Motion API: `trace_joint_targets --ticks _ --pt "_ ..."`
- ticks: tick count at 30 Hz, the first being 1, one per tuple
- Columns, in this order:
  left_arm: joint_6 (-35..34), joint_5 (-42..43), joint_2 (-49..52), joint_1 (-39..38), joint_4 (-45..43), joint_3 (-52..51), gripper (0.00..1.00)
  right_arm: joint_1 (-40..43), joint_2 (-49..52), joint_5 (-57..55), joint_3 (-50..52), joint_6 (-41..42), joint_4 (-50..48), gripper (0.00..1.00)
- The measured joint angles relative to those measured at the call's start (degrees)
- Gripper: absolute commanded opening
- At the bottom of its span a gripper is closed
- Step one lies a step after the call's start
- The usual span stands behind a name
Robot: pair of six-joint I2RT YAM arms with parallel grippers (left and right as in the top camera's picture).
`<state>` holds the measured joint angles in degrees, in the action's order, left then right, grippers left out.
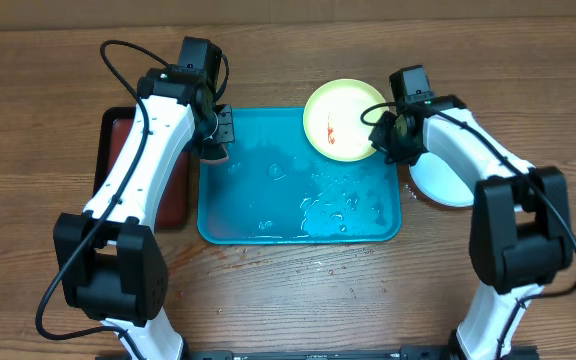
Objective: Clean dirty plates on tray and stack at the side
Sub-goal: 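Release the plate and grip the yellow-green plate's rim with the right gripper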
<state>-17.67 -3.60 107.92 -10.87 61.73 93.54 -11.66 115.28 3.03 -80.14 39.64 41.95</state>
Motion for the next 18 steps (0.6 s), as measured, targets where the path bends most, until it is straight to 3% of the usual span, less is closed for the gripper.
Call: trace_joint_targets --ticks 6,12,18 --pt "0.0 0.0 0.0 0.0 0.0 0.0 0.04 -0.1 2.3 1.9 0.0 0.4 -0.8 0.04" --pt "0.0 0.0 0.0 0.0 0.0 0.0 0.04 -2.0 2.3 4.9 -0.9 -1.0 1.5 0.04" --pt "0.0 0.0 0.0 0.0 0.0 0.0 0.04 -7.5 2.3 9.2 -1.0 -4.9 10.0 0.04"
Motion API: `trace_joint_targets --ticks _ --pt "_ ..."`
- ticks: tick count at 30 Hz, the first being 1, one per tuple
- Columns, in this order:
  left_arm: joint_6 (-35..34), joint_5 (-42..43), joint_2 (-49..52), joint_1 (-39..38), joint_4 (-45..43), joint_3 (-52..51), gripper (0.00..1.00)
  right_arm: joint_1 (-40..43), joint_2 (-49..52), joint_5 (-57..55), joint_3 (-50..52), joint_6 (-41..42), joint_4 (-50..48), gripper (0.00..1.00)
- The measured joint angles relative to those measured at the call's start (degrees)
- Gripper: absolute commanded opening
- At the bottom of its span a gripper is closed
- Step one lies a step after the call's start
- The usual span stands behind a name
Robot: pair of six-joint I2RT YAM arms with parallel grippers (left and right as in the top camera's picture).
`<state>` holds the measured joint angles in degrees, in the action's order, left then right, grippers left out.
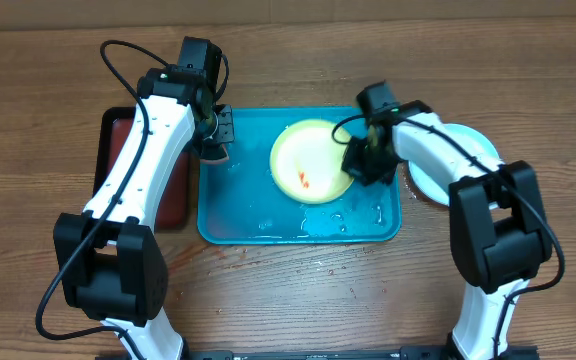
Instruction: Clean dirty plates on tray and stack at the side
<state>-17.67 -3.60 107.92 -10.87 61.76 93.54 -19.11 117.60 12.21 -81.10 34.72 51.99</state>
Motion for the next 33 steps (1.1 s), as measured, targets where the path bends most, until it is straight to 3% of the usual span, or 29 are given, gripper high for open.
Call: trace_joint_targets --ticks 3,10,16,24,30,33 --pt "0.0 0.0 0.0 0.0 0.0 0.0 0.04 -2.1 0.0 0.9 0.0 -1.5 2.6 0.05" --pt "0.0 0.0 0.0 0.0 0.0 0.0 0.04 -4.5 0.1 2.4 -1.6 -8.6 8.6 0.34" --pt "0.0 0.0 0.0 0.0 0.0 0.0 0.04 -4.5 0.1 -2.2 -5.1 -16.7 5.9 0.43" --pt "0.0 0.0 0.0 0.0 0.0 0.0 0.04 -4.5 0.4 -7.8 -5.2 -26.0 0.4 0.42" --pt "0.0 0.0 0.0 0.0 0.0 0.0 0.04 -4.5 2.9 -8.5 -5.2 -28.1 0.3 0.26" --pt "0.0 0.0 0.0 0.0 0.0 0.0 0.04 -4.5 3.0 -8.5 -5.2 -28.3 0.2 0.24"
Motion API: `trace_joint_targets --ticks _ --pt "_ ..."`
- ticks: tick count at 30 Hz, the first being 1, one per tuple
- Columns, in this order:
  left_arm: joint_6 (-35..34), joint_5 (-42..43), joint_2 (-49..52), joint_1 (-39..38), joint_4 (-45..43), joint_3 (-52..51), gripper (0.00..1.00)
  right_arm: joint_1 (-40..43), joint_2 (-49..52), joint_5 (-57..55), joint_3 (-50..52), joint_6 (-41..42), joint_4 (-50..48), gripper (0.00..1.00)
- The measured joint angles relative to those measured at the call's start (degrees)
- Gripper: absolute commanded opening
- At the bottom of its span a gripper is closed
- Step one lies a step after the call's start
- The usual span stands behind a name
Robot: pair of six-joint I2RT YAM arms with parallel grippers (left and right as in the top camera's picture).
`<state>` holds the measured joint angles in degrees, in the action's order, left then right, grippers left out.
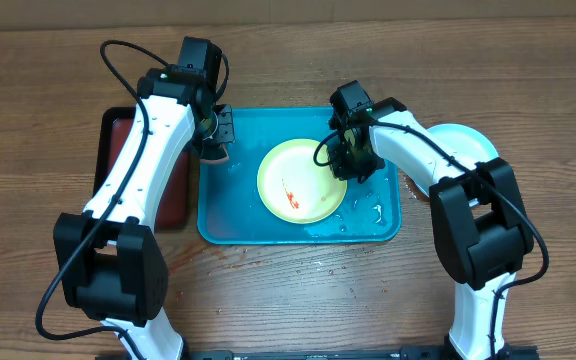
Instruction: Clean dirty plates on tray and stack at the side
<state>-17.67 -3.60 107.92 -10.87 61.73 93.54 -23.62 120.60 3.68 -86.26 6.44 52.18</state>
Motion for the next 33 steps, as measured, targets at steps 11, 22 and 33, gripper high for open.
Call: trace_joint_targets --ticks 11,22,33 --pt "0.0 0.0 0.0 0.0 0.0 0.0 0.04 0.2 -0.2 5.2 0.0 7.8 0.9 0.04" --pt "0.0 0.0 0.1 -0.6 -0.7 0.0 0.04 -3.3 -0.2 10.4 0.0 27.3 -2.4 0.04" --pt "1.5 0.7 7.9 -1.9 -2.2 0.0 0.04 -8.0 0.0 6.8 0.3 33.7 -4.6 0.04"
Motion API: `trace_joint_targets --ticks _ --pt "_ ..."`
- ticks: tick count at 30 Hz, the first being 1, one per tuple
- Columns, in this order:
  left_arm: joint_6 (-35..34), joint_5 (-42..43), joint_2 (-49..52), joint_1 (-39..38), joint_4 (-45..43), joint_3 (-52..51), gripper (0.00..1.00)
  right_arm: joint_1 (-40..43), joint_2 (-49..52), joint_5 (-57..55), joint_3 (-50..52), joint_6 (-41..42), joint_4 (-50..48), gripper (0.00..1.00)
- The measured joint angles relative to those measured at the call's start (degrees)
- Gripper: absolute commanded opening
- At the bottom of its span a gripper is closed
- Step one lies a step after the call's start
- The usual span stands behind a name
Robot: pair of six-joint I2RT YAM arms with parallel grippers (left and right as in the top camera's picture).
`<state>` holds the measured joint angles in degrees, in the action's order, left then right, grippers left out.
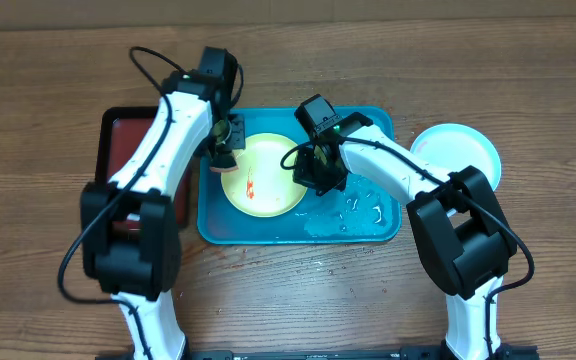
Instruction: Clean dirty plates on tray and stack at the side
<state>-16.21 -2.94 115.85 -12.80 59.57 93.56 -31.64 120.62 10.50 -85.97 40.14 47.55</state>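
Note:
A pale yellow plate (pixel 263 172) with a red smear (pixel 250 186) lies on the left half of the blue tray (pixel 378 225). My right gripper (pixel 306 172) is shut on the plate's right rim. At the plate's upper left edge my left gripper (pixel 224 157) is shut on a small brownish sponge (pixel 227 164), which touches or nearly touches the rim. A clean white plate (pixel 458 158) rests on the table to the right of the tray.
A dark red tray (pixel 126 150) sits to the left of the blue one, partly under my left arm. Water drops (pixel 356 206) spread over the blue tray's right half. The wooden table (pixel 528 90) surrounds everything.
My right gripper has shifted the yellow plate further left on the tray. My left gripper, which was at the tray's upper left corner, now sits at the plate's upper left edge.
The yellow plate was at the tray's far right corner in my right gripper, with my left gripper parked at the tray's upper left corner. At each later moment the plate stood further left and lower on the tray. Now it meets the left gripper's sponge.

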Motion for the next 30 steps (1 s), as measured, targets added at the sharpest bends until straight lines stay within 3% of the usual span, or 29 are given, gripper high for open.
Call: trace_joint_targets --ticks 7,24,30 --pt "4.9 3.5 6.5 -2.6 -1.2 0.0 0.04 0.1 0.4 -0.2 0.1 0.3 -0.2 0.04" --pt "18.6 13.1 6.8 -5.9 5.1 0.1 0.04 0.1 0.5 -0.2 0.1 0.3 -1.0 0.04" --pt "18.0 9.2 6.8 -5.9 0.1 0.1 0.04 0.1 0.5 -0.2 0.1 0.3 -1.0 0.04"
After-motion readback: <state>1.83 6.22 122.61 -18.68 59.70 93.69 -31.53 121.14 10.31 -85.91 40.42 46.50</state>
